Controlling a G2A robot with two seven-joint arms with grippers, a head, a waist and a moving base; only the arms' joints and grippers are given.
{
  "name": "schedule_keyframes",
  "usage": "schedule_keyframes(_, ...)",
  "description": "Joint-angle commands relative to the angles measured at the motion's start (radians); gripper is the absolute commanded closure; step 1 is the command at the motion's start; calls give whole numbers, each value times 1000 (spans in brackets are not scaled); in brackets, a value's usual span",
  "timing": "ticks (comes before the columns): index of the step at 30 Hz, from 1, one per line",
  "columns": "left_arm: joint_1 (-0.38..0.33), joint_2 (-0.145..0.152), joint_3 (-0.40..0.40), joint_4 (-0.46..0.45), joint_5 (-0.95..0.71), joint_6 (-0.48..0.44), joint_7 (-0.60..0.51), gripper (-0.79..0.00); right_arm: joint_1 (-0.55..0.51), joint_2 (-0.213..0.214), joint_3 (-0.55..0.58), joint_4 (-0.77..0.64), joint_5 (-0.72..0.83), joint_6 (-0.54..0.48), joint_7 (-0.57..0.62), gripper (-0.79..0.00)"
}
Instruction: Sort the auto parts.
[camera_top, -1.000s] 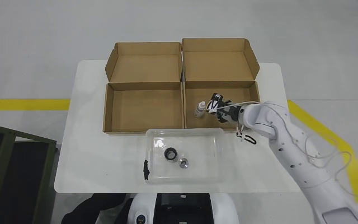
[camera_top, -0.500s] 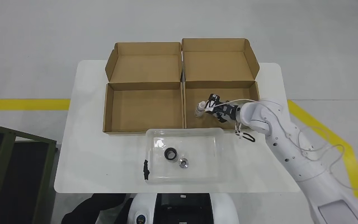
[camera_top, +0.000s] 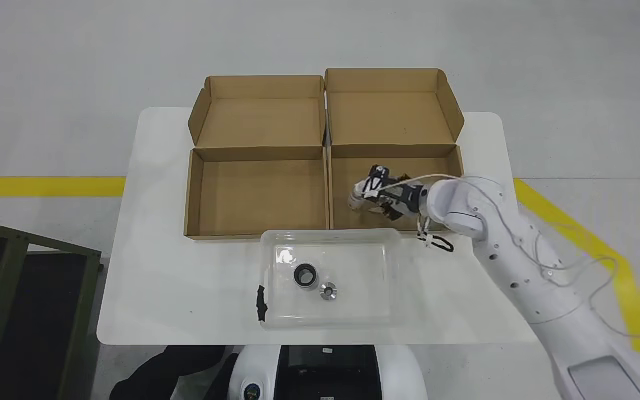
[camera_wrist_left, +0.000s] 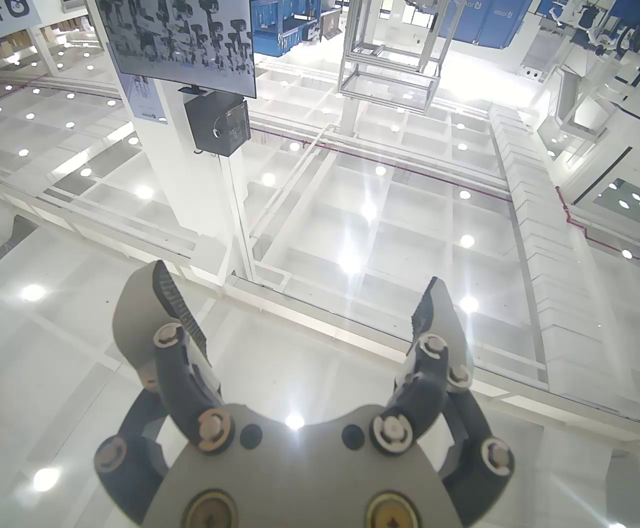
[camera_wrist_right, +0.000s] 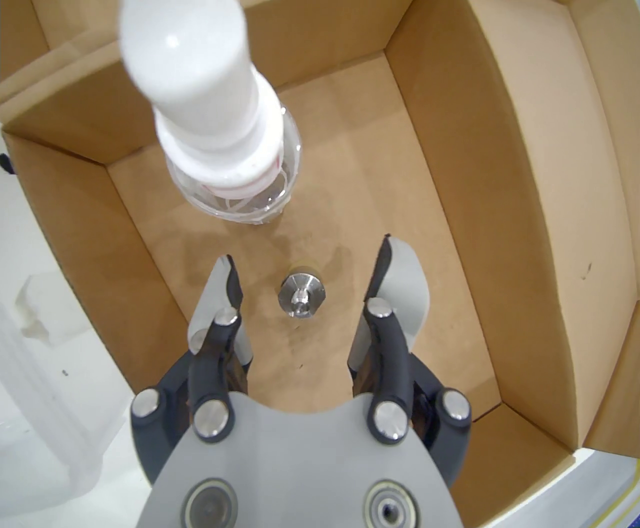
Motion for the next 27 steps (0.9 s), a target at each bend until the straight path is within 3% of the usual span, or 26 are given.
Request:
schedule_keyframes(1, 0, 0, 0, 0, 0, 0, 0, -785, -11, 6, 20, -25, 12, -16, 10, -748)
schedule_keyframes(2, 0, 0, 0, 0, 0, 0, 0, -785, -19, 10, 34, -37, 25, -22, 13, -785)
schedule_keyframes(17, 0, 0, 0, 0, 0, 0, 0, -785, -228, 68, 246, -378, 154, -40, 43, -785)
schedule_keyframes(27, 0, 0, 0, 0, 0, 0, 0, -785, -369, 88, 266, -577, 155, -90, 44, -785)
